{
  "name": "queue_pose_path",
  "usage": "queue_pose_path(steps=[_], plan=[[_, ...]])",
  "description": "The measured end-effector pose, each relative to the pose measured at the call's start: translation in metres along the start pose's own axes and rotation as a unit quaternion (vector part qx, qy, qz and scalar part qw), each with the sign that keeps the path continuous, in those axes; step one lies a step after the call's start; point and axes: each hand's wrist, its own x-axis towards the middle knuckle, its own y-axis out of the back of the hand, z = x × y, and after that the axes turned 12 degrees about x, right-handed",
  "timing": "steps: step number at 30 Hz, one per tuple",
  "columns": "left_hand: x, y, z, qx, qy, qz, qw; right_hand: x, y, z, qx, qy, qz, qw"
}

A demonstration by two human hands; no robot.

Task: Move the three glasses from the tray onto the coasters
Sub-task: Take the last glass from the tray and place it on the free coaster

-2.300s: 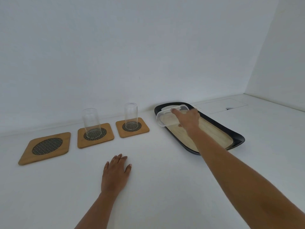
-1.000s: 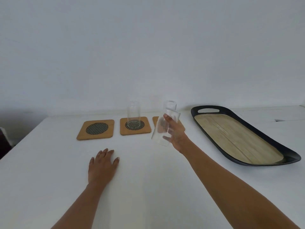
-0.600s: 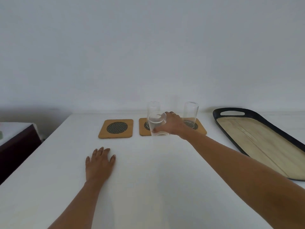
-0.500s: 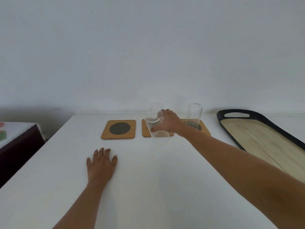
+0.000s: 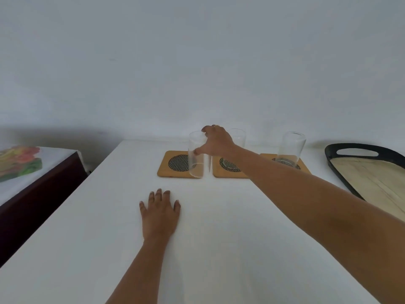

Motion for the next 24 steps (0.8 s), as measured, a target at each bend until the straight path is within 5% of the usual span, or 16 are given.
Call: queue_pose_path(steps=[24], plan=[[0.000,-0.003,0.001,0.004,0.002,0.022,1.000,0.068,-0.067,-0.011,0.009,0.024,-0.010,1.000]])
